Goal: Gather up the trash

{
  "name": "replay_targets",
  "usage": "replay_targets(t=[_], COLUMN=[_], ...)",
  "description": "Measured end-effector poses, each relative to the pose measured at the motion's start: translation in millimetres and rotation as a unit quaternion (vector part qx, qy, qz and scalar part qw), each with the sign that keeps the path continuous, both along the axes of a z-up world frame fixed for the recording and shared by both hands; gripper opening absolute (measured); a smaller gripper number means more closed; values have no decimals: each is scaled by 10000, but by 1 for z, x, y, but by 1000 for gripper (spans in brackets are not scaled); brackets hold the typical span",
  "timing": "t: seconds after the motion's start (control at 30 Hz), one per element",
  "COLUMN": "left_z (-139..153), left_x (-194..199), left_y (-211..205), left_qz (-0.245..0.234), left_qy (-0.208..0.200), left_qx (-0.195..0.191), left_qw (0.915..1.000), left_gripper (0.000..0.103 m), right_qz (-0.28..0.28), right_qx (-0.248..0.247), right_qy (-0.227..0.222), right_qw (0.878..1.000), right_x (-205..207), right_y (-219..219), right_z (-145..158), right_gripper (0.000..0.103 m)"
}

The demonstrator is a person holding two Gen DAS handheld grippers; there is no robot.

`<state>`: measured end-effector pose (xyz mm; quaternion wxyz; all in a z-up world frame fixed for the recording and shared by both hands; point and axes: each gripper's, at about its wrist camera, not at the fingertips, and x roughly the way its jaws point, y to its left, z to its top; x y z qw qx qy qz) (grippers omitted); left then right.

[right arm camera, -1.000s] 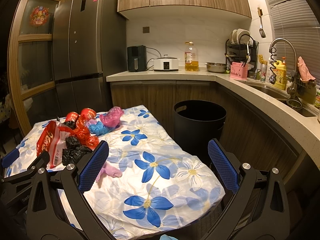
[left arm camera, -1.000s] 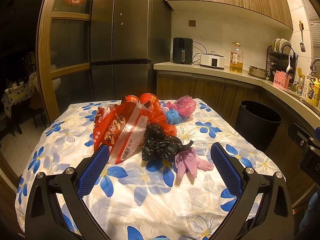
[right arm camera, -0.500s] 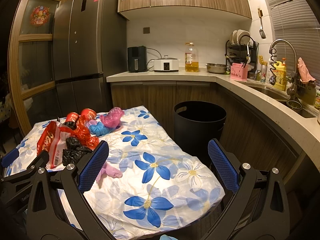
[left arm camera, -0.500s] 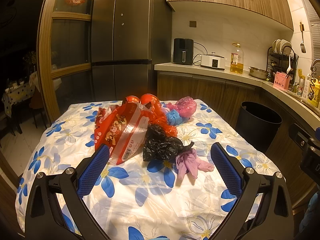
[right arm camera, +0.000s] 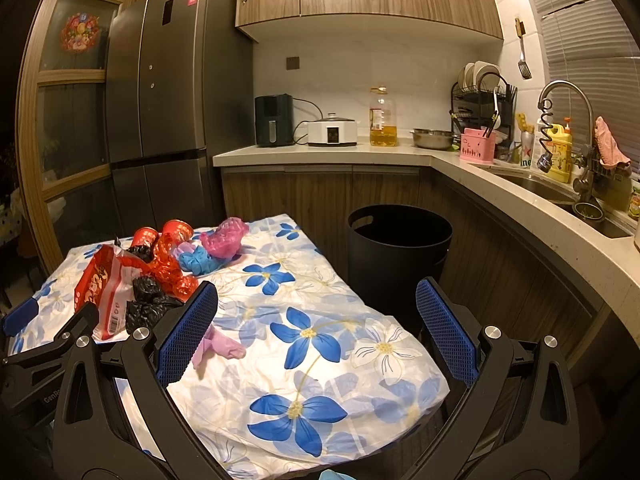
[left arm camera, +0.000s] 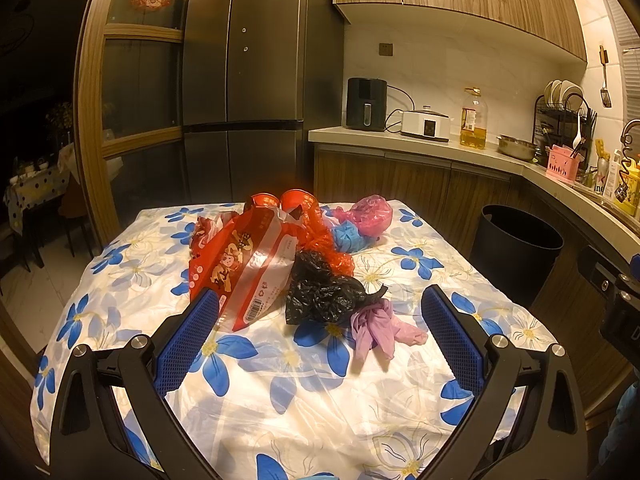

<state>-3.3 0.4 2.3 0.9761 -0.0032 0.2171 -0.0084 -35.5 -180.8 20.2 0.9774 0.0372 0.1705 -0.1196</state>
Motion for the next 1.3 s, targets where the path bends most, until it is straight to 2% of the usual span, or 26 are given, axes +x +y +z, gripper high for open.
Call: replay_targets(t=[1.3], left_z=[2], left_x=[6], left_y=[3], left_qz=[48], left_qy=[-72], left_qx=[-26], left_qw=[10000], left_gripper=[98], right_qz=[78], right_qx=[7], right_qy=[21], right_qw=[10000], right_x=[9], right_y=[0], right_z=[-2], right_gripper=[98])
